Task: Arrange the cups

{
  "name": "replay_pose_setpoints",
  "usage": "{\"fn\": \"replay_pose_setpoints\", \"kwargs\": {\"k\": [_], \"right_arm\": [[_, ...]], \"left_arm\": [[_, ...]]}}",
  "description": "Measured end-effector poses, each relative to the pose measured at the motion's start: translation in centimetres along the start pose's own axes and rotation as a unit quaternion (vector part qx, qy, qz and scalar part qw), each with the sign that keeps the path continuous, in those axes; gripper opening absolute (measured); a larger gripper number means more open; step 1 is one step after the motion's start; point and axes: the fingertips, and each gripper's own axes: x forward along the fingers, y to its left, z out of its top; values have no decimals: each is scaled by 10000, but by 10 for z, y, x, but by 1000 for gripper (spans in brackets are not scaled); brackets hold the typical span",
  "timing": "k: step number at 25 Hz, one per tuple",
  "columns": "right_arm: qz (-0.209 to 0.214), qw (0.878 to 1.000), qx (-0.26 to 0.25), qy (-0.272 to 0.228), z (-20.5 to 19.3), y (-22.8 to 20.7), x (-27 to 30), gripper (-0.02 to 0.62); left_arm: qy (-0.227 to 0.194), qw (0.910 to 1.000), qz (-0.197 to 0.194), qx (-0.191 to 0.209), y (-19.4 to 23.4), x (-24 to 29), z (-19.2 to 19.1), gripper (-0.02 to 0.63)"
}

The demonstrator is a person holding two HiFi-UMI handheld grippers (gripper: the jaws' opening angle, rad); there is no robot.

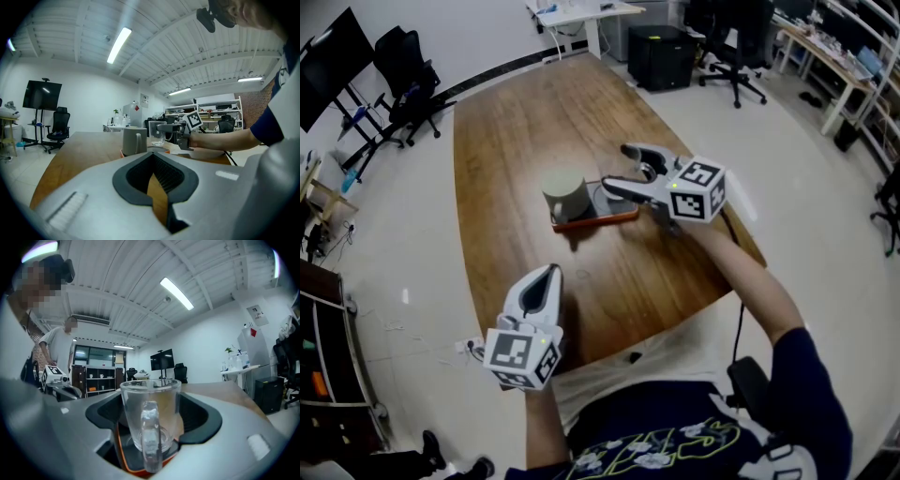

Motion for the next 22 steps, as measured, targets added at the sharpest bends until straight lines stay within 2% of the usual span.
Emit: {"fn": "replay_pose_setpoints", "kwargs": {"k": [10,15,18,20,22], "right_arm": [[208,9992,-99,323,-22,15,8,365],[172,9996,-173,166,-24,14,7,368],[130,9989,-428,127,-22,14,6,371],[127,9981,-579,156,-22,14,3,419],[128,9986,-477,183,-24,13,0,463]], "left_arm": [[1,10000,0,-3,0,0,1,3],[6,10000,3,-7,1,-1,1,3],[-3,10000,0,-4,1,0,1,3],[-1,10000,-2,0,1,0,1,3],[-3,10000,0,3,1,0,1,3]]}}
